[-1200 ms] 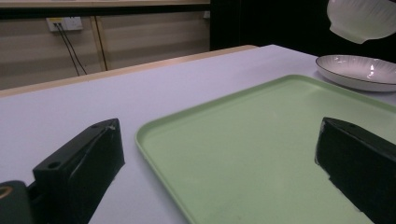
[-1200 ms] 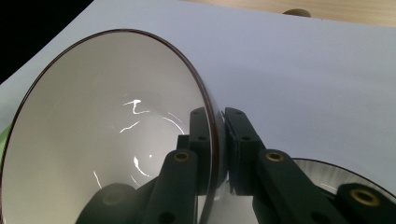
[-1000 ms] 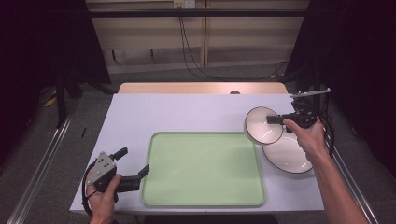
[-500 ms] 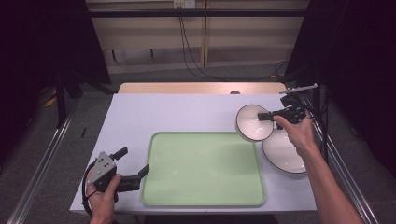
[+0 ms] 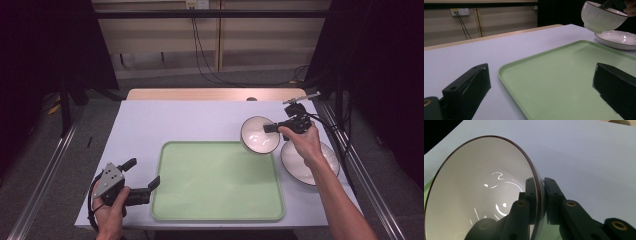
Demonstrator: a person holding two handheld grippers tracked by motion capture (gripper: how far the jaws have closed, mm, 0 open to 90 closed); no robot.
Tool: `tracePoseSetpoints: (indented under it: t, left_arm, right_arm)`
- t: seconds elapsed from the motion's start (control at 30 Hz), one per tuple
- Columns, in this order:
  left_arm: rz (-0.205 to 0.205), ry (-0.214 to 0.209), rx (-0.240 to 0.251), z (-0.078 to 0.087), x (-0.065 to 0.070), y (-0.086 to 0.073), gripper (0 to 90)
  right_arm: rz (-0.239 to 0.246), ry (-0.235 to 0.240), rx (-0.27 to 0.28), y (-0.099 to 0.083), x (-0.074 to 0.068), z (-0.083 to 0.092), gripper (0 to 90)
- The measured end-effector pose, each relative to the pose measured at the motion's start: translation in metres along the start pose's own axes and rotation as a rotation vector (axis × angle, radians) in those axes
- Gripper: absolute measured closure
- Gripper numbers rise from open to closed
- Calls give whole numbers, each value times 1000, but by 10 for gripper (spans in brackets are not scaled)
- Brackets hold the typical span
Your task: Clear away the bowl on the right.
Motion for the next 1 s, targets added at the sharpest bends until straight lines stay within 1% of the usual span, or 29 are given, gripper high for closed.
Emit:
tracePoseSetpoints:
  t: [0.03,0.07,0.1,0.13,0.17,0.27,0.3,0.33,0.37,0.4,0.43,0.47,0.5,0.53,0.57,0.67,0.73,0.83,0.9,0.97,1.0]
  left_arm:
    - [11,-1,7,0,1,0,14]
    - [12,-4,10,-1,0,0,14]
    - [4,-5,4,0,0,0,14]
    - [12,-5,9,-1,0,0,14]
    - [7,-6,4,0,0,0,14]
    - [1,-4,1,0,0,0,14]
    - [0,-3,1,0,0,0,14]
    - [5,-3,5,0,1,0,14]
    - [0,-3,0,0,0,0,14]
    - [5,-3,3,0,0,0,14]
    - [5,-9,5,0,0,0,14]
    - [4,-4,2,0,0,0,14]
    - [5,-5,3,0,0,0,14]
    - [1,-5,-1,0,0,0,14]
    - [4,-6,2,0,1,0,14]
    - [4,-4,2,0,0,0,14]
    - [7,-7,4,0,0,0,14]
    - [7,-4,2,1,0,0,14]
    - [10,-3,5,1,0,0,14]
    - [9,-7,6,2,0,0,14]
    - [9,-6,6,2,0,0,14]
  right_arm:
    - [-5,-2,-7,0,-1,-2,831]
    - [0,3,-7,0,-1,-4,831]
    - [-3,0,-11,-1,-1,-5,831]
    - [-5,-6,-17,-2,-1,-6,831]
    - [-1,1,-21,-3,-1,-8,831]
    - [3,-14,-41,-5,0,-12,831]
    - [5,-12,-41,-5,0,-13,831]
    - [-1,-18,-45,-6,0,-14,831]
    - [1,-11,-48,-6,0,-15,831]
    - [3,-13,-54,-7,0,-16,831]
    - [4,-16,-60,-8,0,-17,831]
    - [0,-23,-69,-8,0,-18,831]
    - [8,-24,-76,-10,1,-21,831]
    - [9,-37,-81,-10,2,-21,831]
    - [-2,-38,-83,-10,2,-22,831]
    - [0,-42,-94,-12,4,-24,831]
    - [-14,-44,-107,-12,5,-25,831]
    - [-10,-52,-116,-14,6,-29,831]
    - [-23,-59,-127,-15,7,-31,831]
    - [-26,-62,-137,-16,8,-36,831]
    - [-23,-65,-133,-16,9,-37,831]
Point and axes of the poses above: each handheld gripper's, and its own axes: z roughly backward along the jaws, y roughly out of its top, x roughly to its right, the point moved 6 cm from there along -z, roughly forward along the jaws, and after that the axes turned 4 degrees about -z, right-handed, at the moved point
